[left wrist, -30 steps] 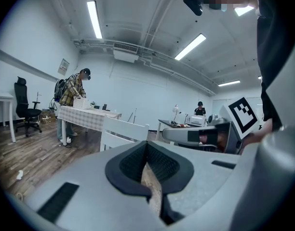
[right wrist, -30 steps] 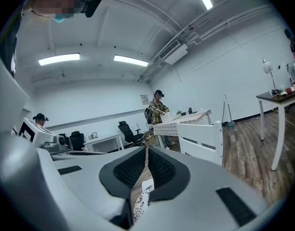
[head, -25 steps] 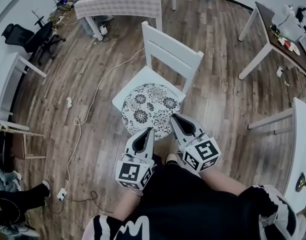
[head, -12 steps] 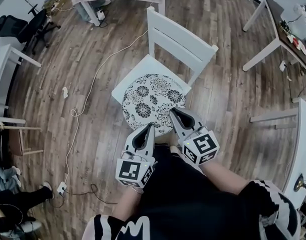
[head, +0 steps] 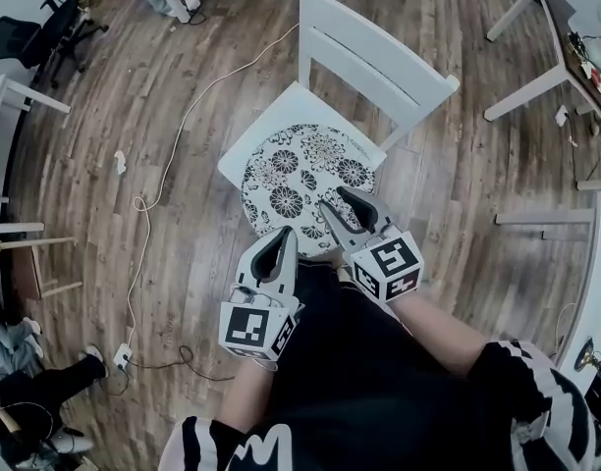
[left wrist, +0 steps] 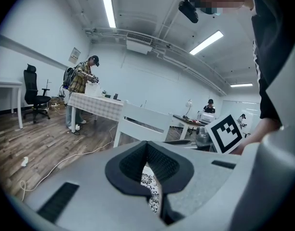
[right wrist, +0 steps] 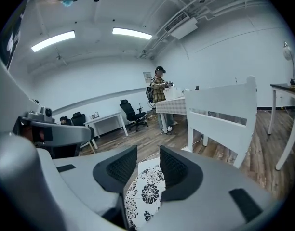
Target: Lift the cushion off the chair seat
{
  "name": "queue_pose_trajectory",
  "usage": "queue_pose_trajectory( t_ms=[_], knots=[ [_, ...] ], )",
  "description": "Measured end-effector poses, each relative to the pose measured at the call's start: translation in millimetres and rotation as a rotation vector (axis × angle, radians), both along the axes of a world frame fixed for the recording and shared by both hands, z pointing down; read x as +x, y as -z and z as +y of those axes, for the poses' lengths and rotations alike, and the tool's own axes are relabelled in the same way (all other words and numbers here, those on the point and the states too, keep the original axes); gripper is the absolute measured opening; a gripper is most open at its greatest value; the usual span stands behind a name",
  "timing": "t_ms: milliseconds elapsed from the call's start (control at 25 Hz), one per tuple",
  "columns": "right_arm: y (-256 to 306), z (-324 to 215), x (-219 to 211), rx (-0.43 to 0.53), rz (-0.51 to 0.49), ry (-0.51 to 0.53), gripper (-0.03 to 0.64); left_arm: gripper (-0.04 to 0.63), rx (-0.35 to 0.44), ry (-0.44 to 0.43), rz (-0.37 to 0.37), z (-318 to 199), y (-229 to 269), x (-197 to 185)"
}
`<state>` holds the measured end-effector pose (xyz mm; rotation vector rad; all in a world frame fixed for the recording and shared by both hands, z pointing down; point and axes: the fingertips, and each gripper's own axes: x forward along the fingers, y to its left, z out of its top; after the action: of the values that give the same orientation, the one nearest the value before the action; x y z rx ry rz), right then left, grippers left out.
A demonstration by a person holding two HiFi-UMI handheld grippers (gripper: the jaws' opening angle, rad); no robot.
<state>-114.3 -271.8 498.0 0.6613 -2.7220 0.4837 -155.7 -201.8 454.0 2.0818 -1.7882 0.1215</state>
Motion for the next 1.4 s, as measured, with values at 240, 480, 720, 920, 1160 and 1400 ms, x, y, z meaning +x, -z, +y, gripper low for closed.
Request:
queue_pose_trajectory(
  t_ms=[240,480,720,920,1160,1400],
  knots=[
    [-35.2,-6.9,-13.4,-0.011,0.064,0.017,0.153,0.002,-0.016,0.006,0.001,-3.1,-15.1,-15.2],
    [-73.0,-10.2,-26.5,-0.03,0.123,0.046,0.16,0.002,-0.038,0.005,0.007,-4.4,-31.1,-22.0],
    [-113.9,-12.3,-42.4,-0.039,0.182,0.077,0.16,0.002,-0.072,-0.012,0.016,-8.3,-55.1,-25.8],
    [-147.5,-15.6,-45.3,-0.066,0.219,0.071,0.16,0.002,-0.087,-0.01,0.017,-12.1,-72.6,-30.4],
    [-178.7,-14.5,-49.5,-0.099,0.251,0.065,0.16,0.002,-0.097,0.0,0.035,-9.7,-84.7,-35.5],
    [-214.6,-16.8,-56.3,-0.135,0.294,0.058,0.16,0.002,-0.118,0.004,0.048,-4.3,-98.5,-40.4]
  ],
)
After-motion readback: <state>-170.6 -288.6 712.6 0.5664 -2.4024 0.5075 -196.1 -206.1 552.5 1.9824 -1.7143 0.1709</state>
